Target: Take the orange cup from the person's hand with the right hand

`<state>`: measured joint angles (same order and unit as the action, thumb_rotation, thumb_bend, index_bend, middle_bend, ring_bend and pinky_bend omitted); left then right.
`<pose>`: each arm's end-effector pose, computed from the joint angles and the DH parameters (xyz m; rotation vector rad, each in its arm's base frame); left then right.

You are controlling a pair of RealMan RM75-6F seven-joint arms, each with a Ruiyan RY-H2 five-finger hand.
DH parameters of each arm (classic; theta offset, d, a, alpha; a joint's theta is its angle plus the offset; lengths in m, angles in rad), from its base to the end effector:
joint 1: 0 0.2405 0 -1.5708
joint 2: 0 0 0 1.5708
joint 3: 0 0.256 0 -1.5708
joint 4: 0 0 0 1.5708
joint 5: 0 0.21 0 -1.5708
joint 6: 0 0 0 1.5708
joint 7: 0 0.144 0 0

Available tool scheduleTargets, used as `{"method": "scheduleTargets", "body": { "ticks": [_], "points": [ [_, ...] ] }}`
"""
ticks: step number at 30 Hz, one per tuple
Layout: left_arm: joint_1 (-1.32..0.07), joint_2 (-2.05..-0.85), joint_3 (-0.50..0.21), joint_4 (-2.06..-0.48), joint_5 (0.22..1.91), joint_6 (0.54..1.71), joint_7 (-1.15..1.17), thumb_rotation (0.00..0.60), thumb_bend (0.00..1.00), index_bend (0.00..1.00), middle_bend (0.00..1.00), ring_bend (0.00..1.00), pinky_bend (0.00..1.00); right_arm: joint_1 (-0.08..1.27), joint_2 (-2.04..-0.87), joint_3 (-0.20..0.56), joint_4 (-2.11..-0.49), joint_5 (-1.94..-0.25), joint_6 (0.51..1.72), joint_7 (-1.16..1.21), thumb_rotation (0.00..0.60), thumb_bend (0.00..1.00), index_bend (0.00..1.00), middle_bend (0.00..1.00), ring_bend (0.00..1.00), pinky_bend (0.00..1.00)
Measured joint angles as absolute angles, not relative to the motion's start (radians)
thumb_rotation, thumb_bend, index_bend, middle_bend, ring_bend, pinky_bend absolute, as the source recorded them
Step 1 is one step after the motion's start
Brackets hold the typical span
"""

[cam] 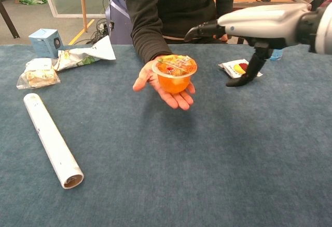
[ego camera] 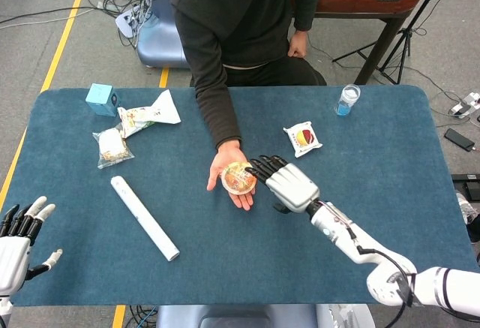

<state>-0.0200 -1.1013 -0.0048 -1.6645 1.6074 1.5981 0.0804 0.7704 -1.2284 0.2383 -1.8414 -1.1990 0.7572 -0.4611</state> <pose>-0.2958 0.1508 0.1633 -1.4121 -0.8164 -0.9230 -0.0938 -0.3187 0.0440 2.1773 -0.7239 0.8919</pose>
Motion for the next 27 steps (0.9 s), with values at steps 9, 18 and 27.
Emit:
{"method": "scheduleTargets", "body": {
  "ticks": [9,18,27],
  "points": [
    [-0.019,-1.101,-0.006,-1.661,1.602,1.596,0.078,0.600,0.21,0.14,0.07,0.09,0.02,0.898,-1.334,0.250,-1.750,-1.073,0.726,-0.513,0.600,0.21,0.06,0.02,0.00,0.12],
    [-0.014,-1.099,-0.005,-1.655,1.594,1.596,0.070,0.600,0.21,0.14,0.07,0.09,0.02,1.013,-1.409,0.242,-1.670,-0.949,0.696,-0.544,0.600,0.21,0.06,0.02,0.00,0.12],
    [-0.001,-1.096,-0.004,-1.639,1.589,1.610,0.049,0.600,0.21,0.15,0.07,0.09,0.02,1.092,-1.454,0.213,-1.603,-0.869,0.673,-0.543,0.600,0.28,0.13,0.11,0.00,0.18]
  ]
}}
